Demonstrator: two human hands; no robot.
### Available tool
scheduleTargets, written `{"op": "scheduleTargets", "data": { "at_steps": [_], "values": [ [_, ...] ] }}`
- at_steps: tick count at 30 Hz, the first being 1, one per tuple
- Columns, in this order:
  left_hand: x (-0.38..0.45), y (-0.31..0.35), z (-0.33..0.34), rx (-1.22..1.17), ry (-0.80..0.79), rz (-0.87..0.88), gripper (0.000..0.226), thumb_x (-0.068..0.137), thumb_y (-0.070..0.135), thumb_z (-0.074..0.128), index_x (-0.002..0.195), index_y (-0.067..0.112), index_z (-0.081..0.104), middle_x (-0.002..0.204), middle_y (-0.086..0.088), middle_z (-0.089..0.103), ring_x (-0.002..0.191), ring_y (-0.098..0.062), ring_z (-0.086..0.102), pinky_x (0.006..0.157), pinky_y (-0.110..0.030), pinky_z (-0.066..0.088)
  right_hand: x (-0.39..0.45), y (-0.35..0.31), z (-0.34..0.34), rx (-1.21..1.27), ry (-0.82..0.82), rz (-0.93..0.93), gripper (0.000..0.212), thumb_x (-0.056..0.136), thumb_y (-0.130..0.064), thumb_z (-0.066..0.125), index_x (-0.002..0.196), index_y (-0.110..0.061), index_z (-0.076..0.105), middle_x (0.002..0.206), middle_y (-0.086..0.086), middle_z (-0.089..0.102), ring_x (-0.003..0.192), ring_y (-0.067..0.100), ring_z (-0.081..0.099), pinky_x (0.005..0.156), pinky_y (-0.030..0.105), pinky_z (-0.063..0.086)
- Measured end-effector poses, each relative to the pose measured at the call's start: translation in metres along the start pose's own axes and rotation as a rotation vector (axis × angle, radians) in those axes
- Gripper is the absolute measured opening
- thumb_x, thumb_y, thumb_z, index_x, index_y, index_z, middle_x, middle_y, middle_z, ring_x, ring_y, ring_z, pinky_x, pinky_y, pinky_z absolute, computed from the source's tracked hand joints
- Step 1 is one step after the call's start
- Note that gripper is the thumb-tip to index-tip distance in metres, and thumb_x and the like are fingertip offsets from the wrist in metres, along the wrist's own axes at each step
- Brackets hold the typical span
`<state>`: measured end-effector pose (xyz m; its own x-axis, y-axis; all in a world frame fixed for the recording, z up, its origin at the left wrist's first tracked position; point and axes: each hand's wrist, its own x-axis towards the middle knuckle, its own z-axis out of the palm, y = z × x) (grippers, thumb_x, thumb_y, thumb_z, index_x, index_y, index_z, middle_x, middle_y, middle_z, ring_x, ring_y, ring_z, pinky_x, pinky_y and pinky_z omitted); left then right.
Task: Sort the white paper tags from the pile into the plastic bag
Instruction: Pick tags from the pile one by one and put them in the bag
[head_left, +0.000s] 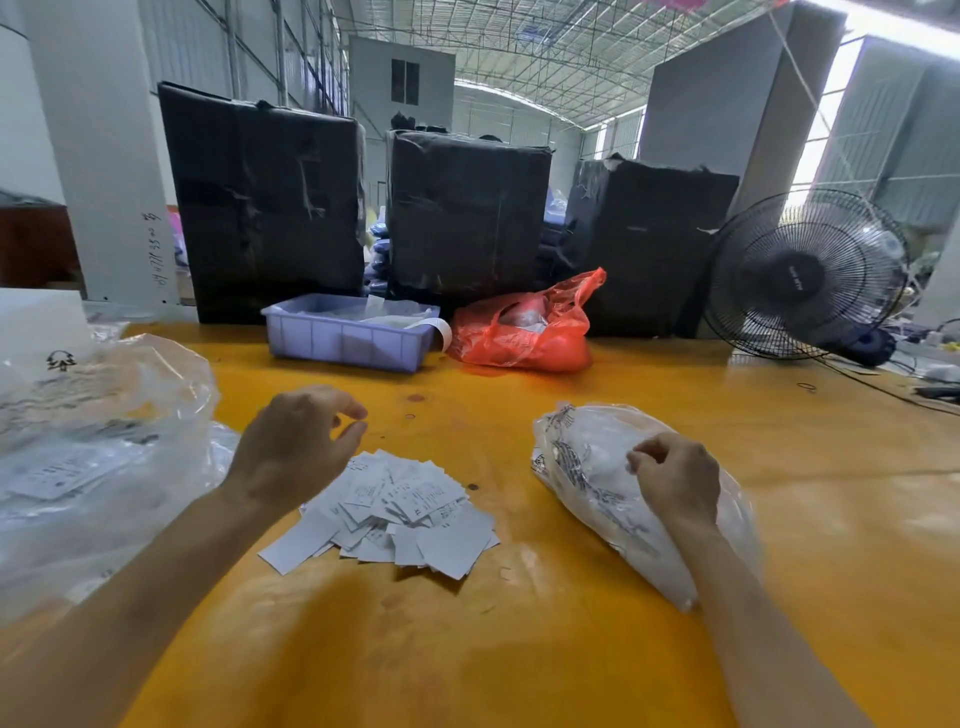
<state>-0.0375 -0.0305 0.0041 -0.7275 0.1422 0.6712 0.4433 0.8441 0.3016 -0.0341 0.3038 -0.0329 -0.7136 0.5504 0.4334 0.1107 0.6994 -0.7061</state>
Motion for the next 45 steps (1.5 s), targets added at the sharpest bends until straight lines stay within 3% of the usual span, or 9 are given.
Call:
{"op": "scheduleTargets", "data": {
  "at_steps": [6,11,15,18,25,29,35,40,45],
  "values": [
    [-0.011,0.011,0.015,-0.02,-0.095,0.056,0.014,0.087,0.015,0.066,0.097,0.008,0.073,0.095,-0.005,0.072,0.082,-0.021,0.065,0.071,-0.035,0.054,-0.001,0.005,0.009,0.011,-0.191,0.037,0.031,0.089,-0.028,0.064,0.104,-0.002,0.066,0.102,0.011,0.067,0.096,0.026,0.061,0.08,0.034,0.046],
    [-0.017,0.019,0.024,0.001,-0.171,0.06,0.019,0.091,0.021,0.06,0.106,0.014,0.071,0.105,0.001,0.069,0.093,-0.018,0.063,0.074,-0.032,0.051,-0.005,-0.001,0.007,0.05,-0.026,-0.033,0.059,0.091,-0.031,0.062,0.042,-0.015,0.032,0.041,0.0,0.033,0.041,0.017,0.032,0.048,0.026,0.025],
    [-0.017,0.021,0.025,0.001,-0.167,0.062,0.019,0.091,0.021,0.06,0.105,0.014,0.071,0.104,0.001,0.07,0.092,-0.018,0.063,0.075,-0.035,0.052,-0.004,-0.01,-0.002,0.053,0.212,-0.036,0.025,0.082,-0.013,0.07,0.063,0.003,0.067,0.063,0.018,0.066,0.061,0.032,0.062,0.057,0.029,0.042],
    [-0.018,0.02,0.025,0.005,-0.177,0.064,0.019,0.091,0.022,0.06,0.105,0.015,0.071,0.104,0.002,0.07,0.091,-0.017,0.063,0.074,-0.032,0.052,-0.001,-0.011,-0.002,0.183,0.082,0.092,0.025,0.075,-0.006,0.074,0.098,0.002,0.066,0.076,0.013,0.069,0.08,0.029,0.065,0.076,0.037,0.052],
    [-0.018,0.021,0.024,0.002,-0.193,0.062,0.019,0.091,0.022,0.06,0.105,0.015,0.071,0.104,0.002,0.07,0.091,-0.016,0.064,0.074,-0.032,0.053,0.0,-0.008,-0.008,0.198,-0.228,0.201,0.017,0.081,0.003,0.061,0.065,-0.001,0.064,0.066,0.014,0.065,0.054,0.021,0.062,0.054,0.029,0.052],
    [-0.02,0.022,0.024,-0.012,-0.19,0.065,0.018,0.091,0.022,0.061,0.103,0.015,0.072,0.102,0.002,0.07,0.088,-0.016,0.064,0.072,-0.033,0.053,-0.004,-0.015,-0.008,-0.036,-0.065,-0.046,0.039,0.083,-0.004,0.056,0.048,-0.01,0.041,0.048,0.006,0.044,0.047,0.021,0.038,0.048,0.028,0.029],
    [-0.02,0.024,0.026,-0.096,-0.191,0.052,0.014,0.088,0.016,0.065,0.098,0.012,0.073,0.096,0.0,0.072,0.082,-0.014,0.065,0.073,-0.035,0.053,-0.011,-0.04,-0.008,0.32,0.216,-0.191,0.013,0.087,-0.009,0.062,0.088,0.0,0.072,0.08,0.01,0.071,0.074,0.02,0.063,0.073,0.03,0.05],
    [-0.019,0.031,0.028,-0.47,-0.223,-0.175,0.02,0.085,0.029,0.068,0.093,0.012,0.074,0.084,0.005,0.072,0.076,-0.007,0.066,0.07,-0.018,0.053,-0.029,-0.061,-0.007,0.962,-0.376,0.003,0.018,0.091,-0.003,0.053,0.082,-0.006,0.068,0.077,0.008,0.073,0.073,0.017,0.069,0.07,0.027,0.055],
    [-0.02,0.046,0.019,-1.12,-0.558,-0.547,0.075,0.057,0.069,0.064,0.098,0.007,0.069,0.097,-0.008,0.074,0.091,-0.022,0.071,0.076,-0.028,0.058,-0.071,-0.088,0.02,0.884,-0.812,-0.092,0.01,0.087,-0.006,0.061,0.081,-0.005,0.068,0.071,0.009,0.071,0.061,0.015,0.066,0.058,0.023,0.052]
  ]
}}
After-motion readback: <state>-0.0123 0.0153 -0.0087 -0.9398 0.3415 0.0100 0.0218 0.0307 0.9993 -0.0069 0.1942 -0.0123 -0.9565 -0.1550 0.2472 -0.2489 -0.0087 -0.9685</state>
